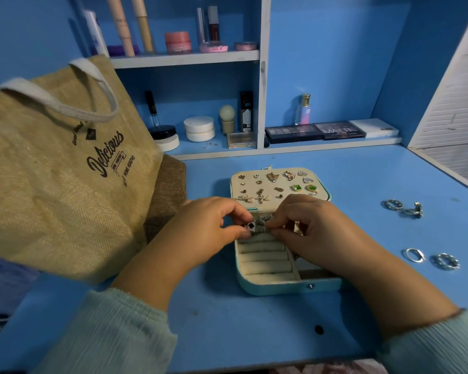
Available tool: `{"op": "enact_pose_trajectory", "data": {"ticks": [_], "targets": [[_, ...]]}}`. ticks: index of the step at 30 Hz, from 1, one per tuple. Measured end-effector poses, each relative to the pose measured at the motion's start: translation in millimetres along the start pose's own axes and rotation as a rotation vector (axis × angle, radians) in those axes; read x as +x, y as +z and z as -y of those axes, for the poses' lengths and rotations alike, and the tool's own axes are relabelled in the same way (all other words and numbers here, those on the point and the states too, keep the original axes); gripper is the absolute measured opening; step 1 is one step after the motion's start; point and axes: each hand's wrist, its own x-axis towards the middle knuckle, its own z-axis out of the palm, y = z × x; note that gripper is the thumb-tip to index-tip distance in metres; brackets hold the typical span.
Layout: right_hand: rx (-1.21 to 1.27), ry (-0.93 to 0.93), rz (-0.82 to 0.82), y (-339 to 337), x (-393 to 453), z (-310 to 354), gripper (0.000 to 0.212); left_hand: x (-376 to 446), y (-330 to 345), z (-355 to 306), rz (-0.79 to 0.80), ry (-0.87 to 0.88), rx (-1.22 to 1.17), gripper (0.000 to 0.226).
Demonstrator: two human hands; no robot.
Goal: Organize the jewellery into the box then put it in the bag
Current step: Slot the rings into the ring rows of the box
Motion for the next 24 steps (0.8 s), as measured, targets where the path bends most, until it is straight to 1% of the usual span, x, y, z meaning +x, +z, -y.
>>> {"op": "enact_pose_trajectory", "data": {"ticks": [3,6,12,15,18,21,24], "targets": [[-0.003,-0.008,0.018,-0.9,0.6,0.8,0.008,1.8,-1.5,-0.4,0.009,0.008,0.012,0.020],[-0.013,-0.006,0.017,-1.0,0.9,1.0,0.008,3.4,-1.3,0.8,0.004,0.030,0.034,0.010],[0.015,-0.018,-0.001,0.4,1.1,2.6,0.013,2.1,-1.4,-0.9,-0.020,0.078,0.181,0.005],[-0.007,-0.041,0.007,-0.1,2.2,3.3,0.016,2.3,-1.9,-3.2,-0.001,0.065,0.224,0.014],[-0.015,-0.057,0.019,-0.4,2.8,3.1,0.012,3.1,-0.7,-5.9,0.008,0.050,0.245,0.024],[-0.015,-0.059,0.017,-0.5,2.3,2.4,0.009,3.5,0.7,-6.8,0.001,0.026,0.259,0.026],[-0.010,-0.054,0.014,-0.3,1.6,2.4,0.007,3.8,1.6,-6.4,-0.021,0.013,0.262,0.024]]}}
